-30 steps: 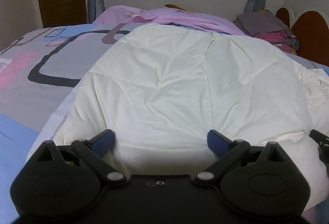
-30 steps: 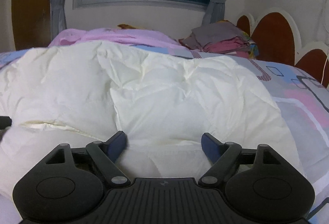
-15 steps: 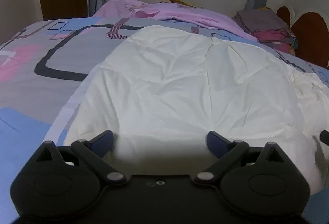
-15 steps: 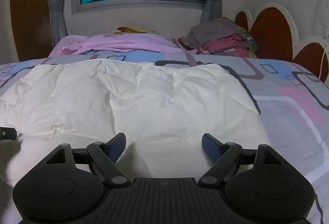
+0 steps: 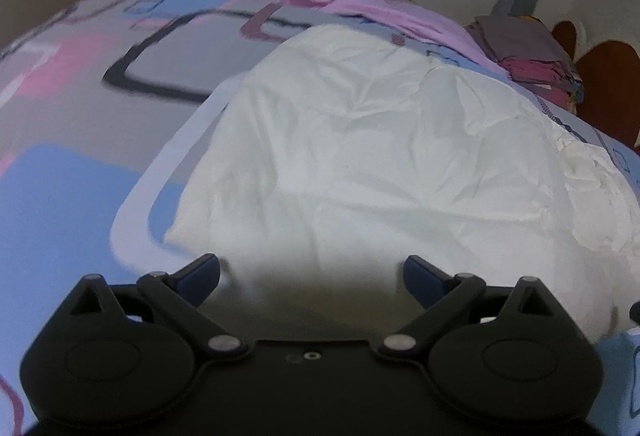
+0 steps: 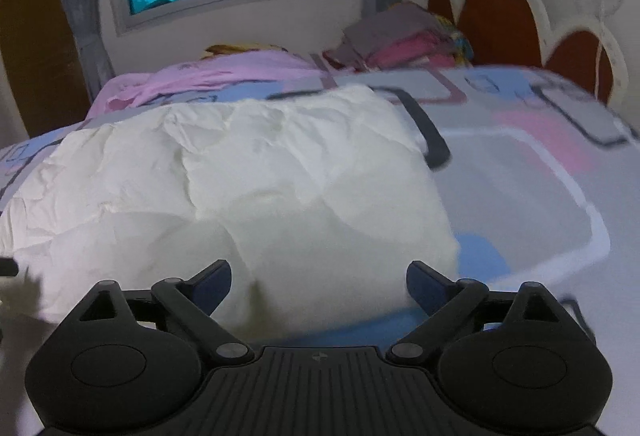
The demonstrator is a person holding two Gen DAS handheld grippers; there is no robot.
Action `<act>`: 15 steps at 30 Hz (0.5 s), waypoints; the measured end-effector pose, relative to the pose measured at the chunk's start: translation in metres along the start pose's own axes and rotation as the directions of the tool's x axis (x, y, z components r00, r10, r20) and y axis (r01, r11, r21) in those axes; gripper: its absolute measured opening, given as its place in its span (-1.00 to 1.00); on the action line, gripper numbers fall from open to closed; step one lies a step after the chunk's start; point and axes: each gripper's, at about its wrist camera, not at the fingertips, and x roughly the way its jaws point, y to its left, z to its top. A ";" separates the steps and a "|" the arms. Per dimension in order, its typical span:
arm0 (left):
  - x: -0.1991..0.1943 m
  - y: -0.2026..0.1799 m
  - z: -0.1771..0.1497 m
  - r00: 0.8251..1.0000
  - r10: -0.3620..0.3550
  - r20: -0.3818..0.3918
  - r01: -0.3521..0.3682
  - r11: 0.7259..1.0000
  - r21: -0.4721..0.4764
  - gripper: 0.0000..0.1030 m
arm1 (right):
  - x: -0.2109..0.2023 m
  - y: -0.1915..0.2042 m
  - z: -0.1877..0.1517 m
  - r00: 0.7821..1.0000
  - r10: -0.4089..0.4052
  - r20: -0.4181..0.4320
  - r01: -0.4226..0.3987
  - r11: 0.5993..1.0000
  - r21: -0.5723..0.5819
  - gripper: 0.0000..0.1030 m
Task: Fold large clothes
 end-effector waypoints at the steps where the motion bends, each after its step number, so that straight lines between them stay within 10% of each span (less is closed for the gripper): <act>1: -0.001 0.005 -0.003 1.000 -0.004 -0.014 0.004 1.000 -0.018 0.91 | -0.001 -0.006 -0.004 1.000 0.001 -0.013 0.000 1.000 0.021 0.82; 8: -0.001 0.046 -0.027 0.992 -0.087 -0.096 0.065 0.975 -0.215 0.91 | 0.001 -0.029 -0.023 0.994 0.026 -0.106 -0.012 0.992 0.122 0.82; 15: 0.019 0.067 -0.016 0.982 -0.188 -0.003 0.175 0.918 -0.357 0.94 | 0.026 -0.040 -0.023 0.982 0.127 -0.138 -0.082 0.954 0.288 0.82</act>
